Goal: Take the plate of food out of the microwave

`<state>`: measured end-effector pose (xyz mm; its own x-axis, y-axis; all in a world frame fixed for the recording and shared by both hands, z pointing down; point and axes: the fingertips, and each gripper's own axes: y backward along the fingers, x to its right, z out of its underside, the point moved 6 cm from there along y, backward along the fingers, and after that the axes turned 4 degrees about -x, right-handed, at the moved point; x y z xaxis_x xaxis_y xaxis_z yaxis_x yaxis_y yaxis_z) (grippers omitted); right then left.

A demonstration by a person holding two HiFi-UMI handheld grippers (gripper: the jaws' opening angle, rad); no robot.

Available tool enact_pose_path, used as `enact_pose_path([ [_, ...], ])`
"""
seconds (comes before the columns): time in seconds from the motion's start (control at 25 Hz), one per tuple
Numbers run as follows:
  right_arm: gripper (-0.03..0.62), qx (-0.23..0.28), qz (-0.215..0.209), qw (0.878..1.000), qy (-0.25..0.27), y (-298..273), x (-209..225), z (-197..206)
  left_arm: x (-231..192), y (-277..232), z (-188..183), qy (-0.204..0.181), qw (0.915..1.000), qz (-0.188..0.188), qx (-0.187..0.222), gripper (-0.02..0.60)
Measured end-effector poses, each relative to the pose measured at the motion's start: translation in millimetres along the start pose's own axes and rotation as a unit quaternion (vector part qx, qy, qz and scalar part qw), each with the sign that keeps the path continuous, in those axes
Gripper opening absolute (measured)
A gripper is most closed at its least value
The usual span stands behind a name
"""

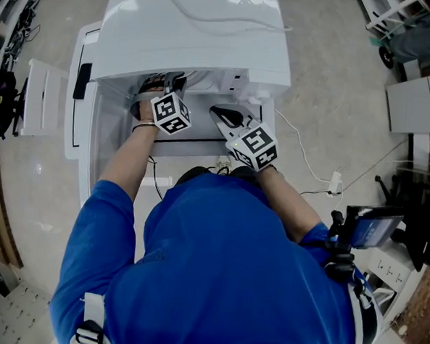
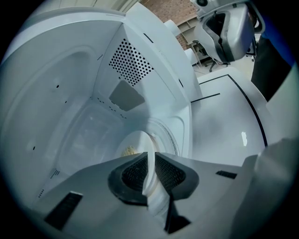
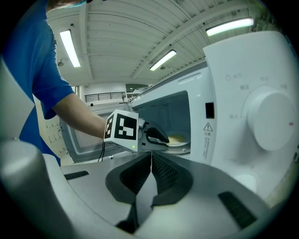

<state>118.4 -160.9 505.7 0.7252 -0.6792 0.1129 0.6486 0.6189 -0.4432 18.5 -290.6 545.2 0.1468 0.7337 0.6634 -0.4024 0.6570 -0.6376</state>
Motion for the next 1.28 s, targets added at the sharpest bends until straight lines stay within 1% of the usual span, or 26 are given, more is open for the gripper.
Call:
enact_pose_path([
  [0.12,-0.003,0.002,0.0,1.0,-0.001,1,2,0,2,0,0,-0.001,1.0,0.003,0.0,0.041],
  [0.48,-0.003,-0.003,-0.002,1.0,-0.007,0,2,5,2,6,-1,0.01,0.9999,0.003,0.011,0.038],
  [1.04,-0.003,-0.002,-0.005,1.0,-0.01,-1,-4,9,22,28,-2,0.014,0.9995,0.011,0.025,0.037],
  [1.28,-0.003,0.002,-0.008,0.999,-0.037,-2,-4,13,29,36,-1,0.015,0.9994,0.014,0.029,0.037],
])
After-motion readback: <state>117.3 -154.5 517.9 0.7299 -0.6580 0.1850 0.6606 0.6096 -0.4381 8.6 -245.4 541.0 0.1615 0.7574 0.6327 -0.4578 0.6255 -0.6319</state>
